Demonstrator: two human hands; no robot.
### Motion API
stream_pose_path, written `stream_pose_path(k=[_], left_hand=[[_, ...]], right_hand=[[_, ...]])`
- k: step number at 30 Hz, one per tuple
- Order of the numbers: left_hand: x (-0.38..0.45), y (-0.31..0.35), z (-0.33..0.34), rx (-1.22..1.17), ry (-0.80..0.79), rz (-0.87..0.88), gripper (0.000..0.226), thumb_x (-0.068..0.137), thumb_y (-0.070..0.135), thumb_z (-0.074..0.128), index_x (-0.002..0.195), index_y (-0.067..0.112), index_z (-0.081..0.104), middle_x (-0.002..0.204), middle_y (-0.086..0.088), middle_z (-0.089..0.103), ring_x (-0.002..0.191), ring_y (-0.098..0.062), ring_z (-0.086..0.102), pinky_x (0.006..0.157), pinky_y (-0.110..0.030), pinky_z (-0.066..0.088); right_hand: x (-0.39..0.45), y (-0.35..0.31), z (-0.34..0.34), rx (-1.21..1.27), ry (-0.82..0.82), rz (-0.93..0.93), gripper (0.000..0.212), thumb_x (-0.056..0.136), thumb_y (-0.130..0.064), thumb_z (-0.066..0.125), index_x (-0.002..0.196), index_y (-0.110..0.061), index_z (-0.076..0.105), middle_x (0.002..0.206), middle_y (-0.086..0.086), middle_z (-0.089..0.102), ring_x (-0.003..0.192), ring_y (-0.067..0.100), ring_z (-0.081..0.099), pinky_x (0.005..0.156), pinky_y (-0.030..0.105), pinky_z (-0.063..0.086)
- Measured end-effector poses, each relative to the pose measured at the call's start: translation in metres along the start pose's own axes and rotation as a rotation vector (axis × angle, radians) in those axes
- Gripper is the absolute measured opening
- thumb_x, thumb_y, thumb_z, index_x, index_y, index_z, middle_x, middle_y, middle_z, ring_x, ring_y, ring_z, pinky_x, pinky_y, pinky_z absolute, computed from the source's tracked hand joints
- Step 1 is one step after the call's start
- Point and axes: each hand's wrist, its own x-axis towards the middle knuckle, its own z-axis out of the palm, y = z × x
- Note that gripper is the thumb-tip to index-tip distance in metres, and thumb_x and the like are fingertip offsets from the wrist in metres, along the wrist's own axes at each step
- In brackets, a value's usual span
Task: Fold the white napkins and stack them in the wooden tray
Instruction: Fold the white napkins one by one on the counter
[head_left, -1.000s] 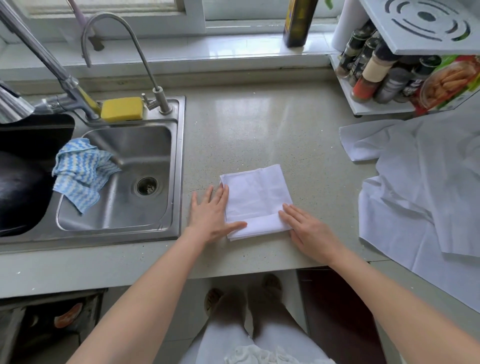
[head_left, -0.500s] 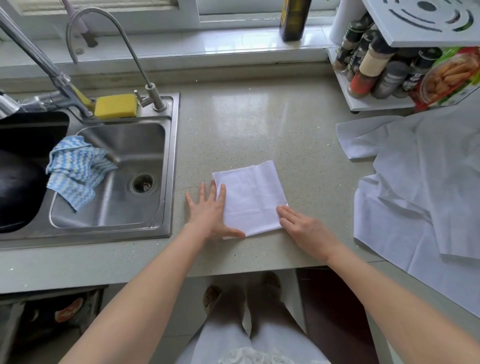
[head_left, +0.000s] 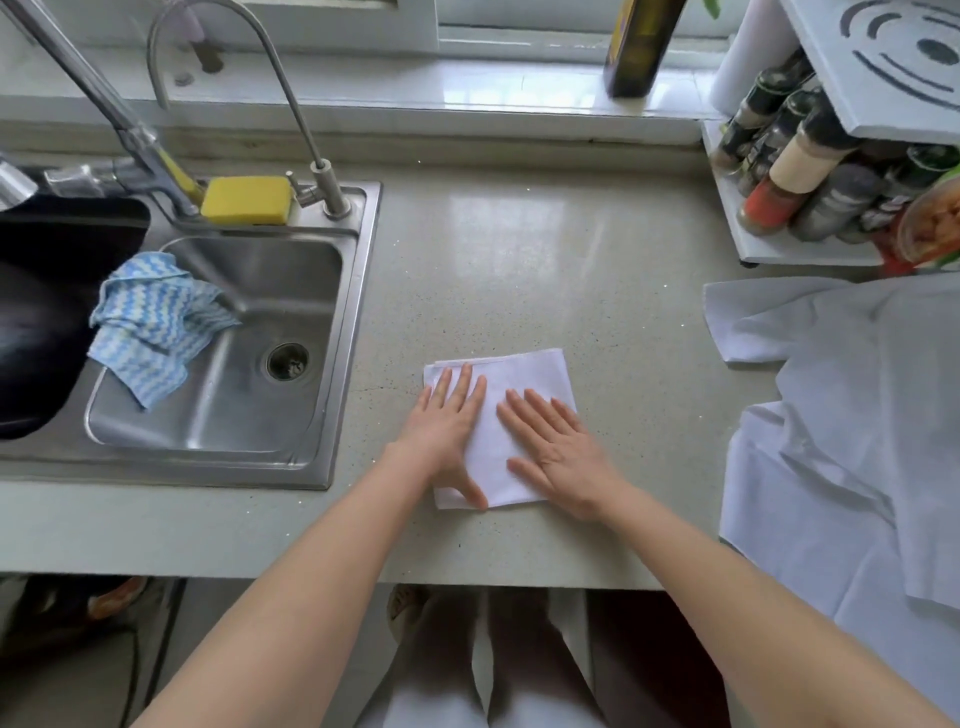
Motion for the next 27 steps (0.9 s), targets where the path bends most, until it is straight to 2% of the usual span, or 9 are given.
stream_pose_path(k=[4, 9, 10, 12, 15, 21, 23, 25, 27], left_hand=[[0.001, 0.001, 0.0, -0.008, 0.0, -0.023, 0.15, 0.057, 0.062, 0.081, 0.146, 0.012, -0.028, 0.152, -0.01, -0.035, 0.141, -0.031, -0.03, 0.119, -0.045, -0.008], [0.0, 0.001, -0.001, -0.016, 0.023, -0.015, 0.149, 0.056, 0.062, 0.081, 0.147, 0.014, -0.027, 0.152, -0.008, -0.035, 0.141, -0.029, -0.029, 0.119, -0.044, -0.009], [0.0, 0.0, -0.001, -0.012, 0.023, -0.008, 0.149, 0.056, 0.062, 0.081, 0.147, 0.014, -0.027, 0.152, -0.007, -0.035, 0.141, -0.028, -0.03, 0.119, -0.043, -0.009], [0.001, -0.005, -0.003, 0.012, 0.021, 0.019, 0.149, 0.056, 0.063, 0.081, 0.147, 0.015, -0.027, 0.152, -0.006, -0.036, 0.141, -0.027, -0.031, 0.119, -0.042, -0.01], [0.001, -0.016, -0.01, 0.075, -0.012, 0.085, 0.149, 0.056, 0.061, 0.082, 0.147, 0.016, -0.028, 0.152, -0.005, -0.036, 0.14, -0.025, -0.032, 0.118, -0.039, -0.013], [0.004, -0.023, -0.026, 0.267, -0.07, 0.142, 0.148, 0.057, 0.056, 0.084, 0.148, 0.015, -0.025, 0.154, -0.006, -0.031, 0.143, -0.026, -0.026, 0.119, -0.038, -0.009], [0.001, -0.016, -0.026, 0.273, -0.053, 0.097, 0.132, 0.069, 0.047, 0.08, 0.15, 0.013, -0.018, 0.157, -0.006, -0.024, 0.146, -0.027, -0.017, 0.121, -0.039, -0.003], [-0.006, -0.004, -0.023, 0.173, 0.022, 0.077, 0.087, 0.091, 0.026, 0.059, 0.152, 0.01, 0.0, 0.161, -0.009, -0.004, 0.148, -0.028, -0.001, 0.12, -0.038, 0.007], [-0.019, 0.01, -0.017, -0.047, 0.075, 0.059, 0.059, 0.096, 0.018, 0.044, 0.149, 0.007, 0.019, 0.156, -0.012, 0.02, 0.144, -0.025, 0.022, 0.115, -0.036, 0.022]], right_hand=[[0.031, 0.033, -0.007, -0.032, 0.066, 0.134, 0.062, 0.1, -0.051, 0.019, 0.147, -0.028, -0.015, 0.152, -0.01, -0.023, 0.143, 0.008, -0.02, 0.113, 0.024, -0.02], [0.044, 0.056, -0.033, -0.05, 0.038, 0.135, 0.058, 0.103, -0.037, 0.022, 0.149, -0.019, -0.01, 0.159, -0.002, -0.012, 0.146, 0.011, -0.011, 0.117, 0.03, -0.015], [0.037, 0.06, -0.039, -0.102, 0.105, 0.062, 0.057, 0.102, -0.026, 0.028, 0.151, -0.014, -0.001, 0.16, 0.003, -0.002, 0.148, 0.017, -0.002, 0.119, 0.033, -0.009], [0.016, 0.067, -0.054, -0.243, 0.188, -0.212, 0.06, 0.088, -0.007, 0.041, 0.147, -0.004, 0.03, 0.154, 0.015, 0.028, 0.143, 0.028, 0.027, 0.119, 0.042, 0.015], [-0.006, 0.076, -0.064, -0.423, 0.071, -0.575, 0.062, 0.068, 0.002, 0.061, 0.13, -0.002, 0.057, 0.138, 0.015, 0.053, 0.127, 0.029, 0.051, 0.107, 0.046, 0.038], [-0.002, 0.055, -0.059, -0.408, 0.141, -0.56, 0.033, 0.066, 0.0, 0.079, 0.099, -0.001, 0.073, 0.108, 0.015, 0.07, 0.095, 0.025, 0.07, 0.087, 0.037, 0.056], [0.001, 0.041, -0.058, -0.413, 0.135, -0.483, 0.018, 0.067, 0.002, 0.075, 0.082, -0.006, 0.07, 0.094, 0.01, 0.072, 0.075, 0.023, 0.07, 0.072, 0.032, 0.058], [-0.002, 0.023, -0.059, -0.462, -0.034, -0.349, 0.011, 0.075, -0.002, 0.063, 0.078, -0.012, 0.062, 0.089, 0.008, 0.069, 0.066, 0.023, 0.066, 0.061, 0.03, 0.054], [-0.008, 0.005, -0.061, -0.469, -0.061, -0.24, 0.019, 0.056, -0.01, 0.076, 0.061, -0.017, 0.059, 0.062, 0.004, 0.063, 0.045, 0.017, 0.058, 0.043, 0.022, 0.042]])
